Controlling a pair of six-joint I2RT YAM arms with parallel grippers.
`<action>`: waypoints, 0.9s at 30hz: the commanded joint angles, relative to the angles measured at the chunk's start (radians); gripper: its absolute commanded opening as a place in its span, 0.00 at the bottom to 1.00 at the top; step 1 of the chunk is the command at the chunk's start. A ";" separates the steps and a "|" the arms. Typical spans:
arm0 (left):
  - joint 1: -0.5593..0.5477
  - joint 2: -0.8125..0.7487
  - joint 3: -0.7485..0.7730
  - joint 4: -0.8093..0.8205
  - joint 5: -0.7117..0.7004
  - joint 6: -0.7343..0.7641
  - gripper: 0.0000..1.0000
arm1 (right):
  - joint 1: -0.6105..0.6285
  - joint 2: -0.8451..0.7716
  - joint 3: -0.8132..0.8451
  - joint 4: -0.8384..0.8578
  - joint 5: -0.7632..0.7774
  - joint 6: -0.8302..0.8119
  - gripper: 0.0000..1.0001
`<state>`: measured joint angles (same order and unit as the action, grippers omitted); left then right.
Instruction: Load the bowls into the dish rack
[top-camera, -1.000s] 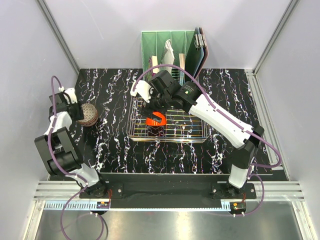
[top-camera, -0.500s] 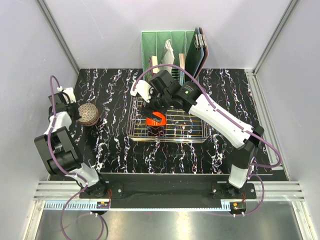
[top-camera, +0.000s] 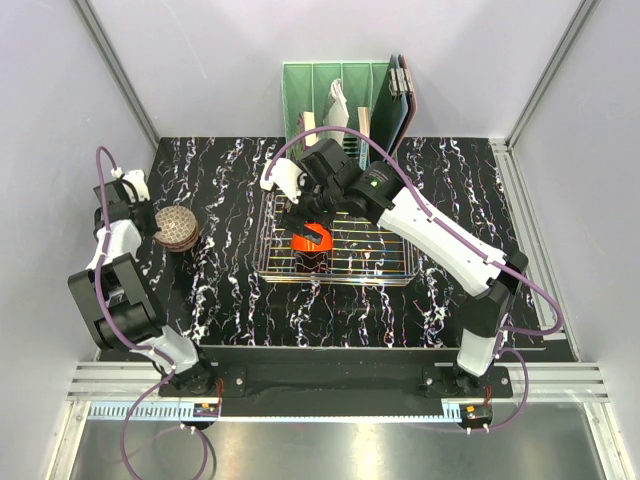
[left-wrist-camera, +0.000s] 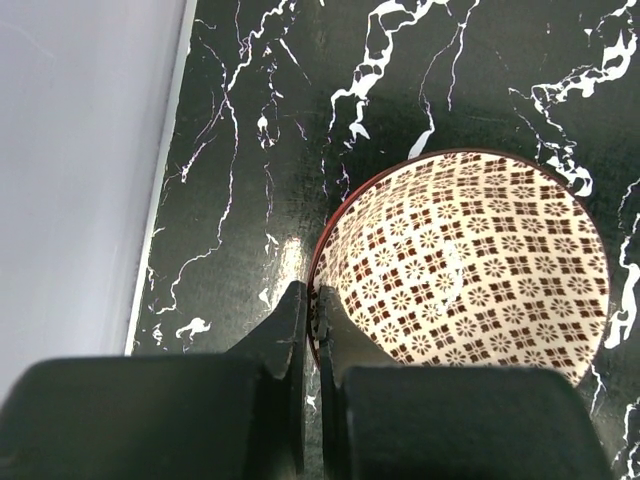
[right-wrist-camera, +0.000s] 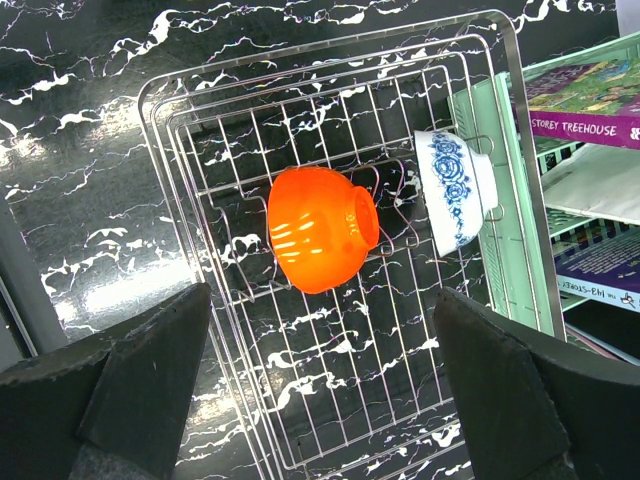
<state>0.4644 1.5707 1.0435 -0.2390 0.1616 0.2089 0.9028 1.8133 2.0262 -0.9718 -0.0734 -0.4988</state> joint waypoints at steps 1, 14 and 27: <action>-0.003 -0.051 0.049 -0.008 0.027 -0.005 0.00 | -0.008 0.000 0.043 0.008 -0.022 0.013 1.00; -0.003 -0.127 0.049 -0.040 0.118 -0.017 0.00 | -0.008 -0.002 0.045 0.008 -0.017 0.014 0.99; -0.012 -0.213 0.087 -0.105 0.153 -0.017 0.00 | -0.008 0.011 0.069 0.008 -0.014 0.032 1.00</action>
<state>0.4576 1.4162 1.0599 -0.3737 0.2668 0.2020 0.9028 1.8175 2.0441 -0.9722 -0.0731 -0.4873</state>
